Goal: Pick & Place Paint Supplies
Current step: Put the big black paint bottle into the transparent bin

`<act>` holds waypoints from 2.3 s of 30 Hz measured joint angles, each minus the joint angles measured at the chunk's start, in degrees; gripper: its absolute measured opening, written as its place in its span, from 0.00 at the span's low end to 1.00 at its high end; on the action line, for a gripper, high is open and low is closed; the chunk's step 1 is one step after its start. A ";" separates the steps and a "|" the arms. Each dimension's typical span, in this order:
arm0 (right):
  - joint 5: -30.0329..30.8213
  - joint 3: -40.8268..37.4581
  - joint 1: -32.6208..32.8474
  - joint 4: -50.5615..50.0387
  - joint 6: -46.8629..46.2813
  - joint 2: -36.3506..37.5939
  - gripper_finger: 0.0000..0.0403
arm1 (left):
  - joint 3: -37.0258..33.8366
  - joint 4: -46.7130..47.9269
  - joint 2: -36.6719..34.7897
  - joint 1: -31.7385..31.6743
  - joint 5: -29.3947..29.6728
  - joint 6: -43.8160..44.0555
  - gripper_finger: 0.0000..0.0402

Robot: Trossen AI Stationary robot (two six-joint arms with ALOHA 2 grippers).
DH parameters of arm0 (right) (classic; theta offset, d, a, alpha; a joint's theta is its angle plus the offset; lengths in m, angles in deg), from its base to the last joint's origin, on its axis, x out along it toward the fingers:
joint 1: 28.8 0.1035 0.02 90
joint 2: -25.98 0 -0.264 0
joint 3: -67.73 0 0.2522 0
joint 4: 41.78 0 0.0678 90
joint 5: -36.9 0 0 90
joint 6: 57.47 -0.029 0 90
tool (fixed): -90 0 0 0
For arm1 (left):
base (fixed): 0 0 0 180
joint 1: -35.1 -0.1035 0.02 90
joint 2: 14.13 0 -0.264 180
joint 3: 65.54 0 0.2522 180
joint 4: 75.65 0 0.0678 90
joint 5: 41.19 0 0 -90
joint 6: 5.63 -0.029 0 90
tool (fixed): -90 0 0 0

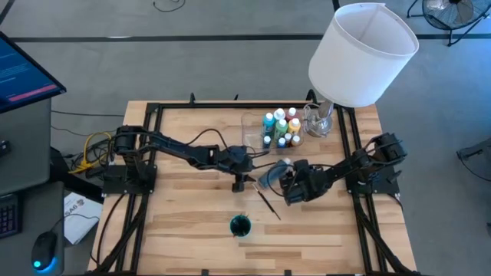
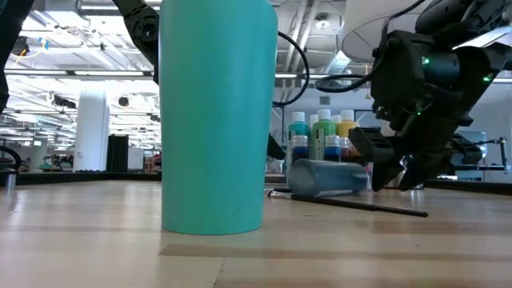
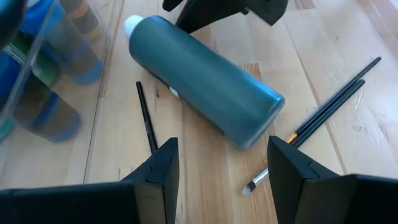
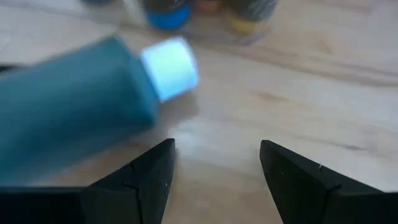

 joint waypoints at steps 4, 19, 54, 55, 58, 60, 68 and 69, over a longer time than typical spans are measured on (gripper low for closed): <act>-2.29 -0.01 0.00 3.51 3.61 0.02 0.57 | -0.72 0.03 0.02 -0.02 0.00 0.18 0.34; -2.66 0.02 -1.96 26.54 21.38 0.04 0.57 | -0.77 -0.48 0.02 -0.02 0.00 1.03 0.34; -3.38 -0.07 -2.37 45.55 33.49 -3.27 0.57 | -0.77 -0.46 0.02 1.98 6.49 7.77 0.34; -4.61 0.03 -2.85 47.68 34.21 -4.23 0.57 | -0.77 -0.62 0.02 2.25 6.90 7.80 0.34; -8.45 0.68 -4.33 48.10 34.51 -6.34 0.57 | -0.79 -0.70 0.02 3.04 8.87 8.18 0.34; -8.57 0.63 -4.81 48.18 34.48 -6.48 0.57 | -0.81 -0.68 0.02 3.40 10.41 8.18 0.34; -8.23 0.72 -4.38 49.44 35.97 -5.88 0.57 | -0.85 -0.48 0.02 3.54 12.15 8.02 0.34; -8.27 0.70 -4.38 49.51 35.97 -5.88 0.57 | -0.85 -0.46 0.02 3.47 12.18 7.97 0.34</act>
